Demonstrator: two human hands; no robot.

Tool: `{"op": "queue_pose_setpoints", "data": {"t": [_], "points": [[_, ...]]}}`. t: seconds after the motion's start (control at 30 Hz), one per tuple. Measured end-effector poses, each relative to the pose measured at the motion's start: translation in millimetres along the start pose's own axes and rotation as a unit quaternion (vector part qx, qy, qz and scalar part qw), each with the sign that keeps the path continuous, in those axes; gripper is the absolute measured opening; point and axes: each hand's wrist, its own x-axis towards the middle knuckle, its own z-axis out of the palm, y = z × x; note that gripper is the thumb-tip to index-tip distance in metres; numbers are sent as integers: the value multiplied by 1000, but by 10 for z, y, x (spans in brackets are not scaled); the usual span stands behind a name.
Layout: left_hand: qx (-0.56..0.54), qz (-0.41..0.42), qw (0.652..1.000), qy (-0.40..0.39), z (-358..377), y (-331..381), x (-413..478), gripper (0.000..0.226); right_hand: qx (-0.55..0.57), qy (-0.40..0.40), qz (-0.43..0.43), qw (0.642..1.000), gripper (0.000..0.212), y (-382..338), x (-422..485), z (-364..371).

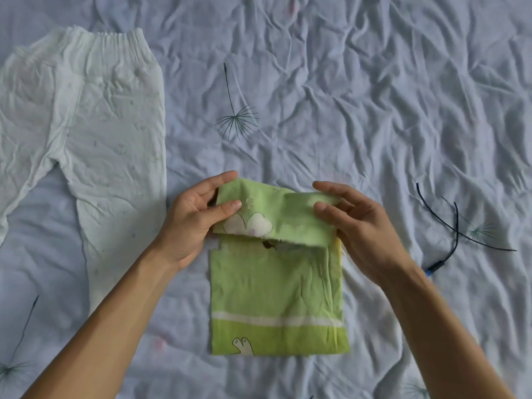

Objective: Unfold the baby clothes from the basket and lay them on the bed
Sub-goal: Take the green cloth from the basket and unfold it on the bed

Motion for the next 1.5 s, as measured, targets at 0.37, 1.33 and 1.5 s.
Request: {"op": "queue_pose_setpoints", "data": {"t": [0.37,1.33,1.5], "points": [[-3,31,998,51,104,121,483,70,7,6,-5,1000,33,-335,792,-59],[472,75,878,-15,-147,-314,-757,52,-500,-61,-136,853,59,350,-563,-172],[336,133,932,23,-61,-393,-994,45,-411,-16,-203,888,27,514,-798,-94]]}}
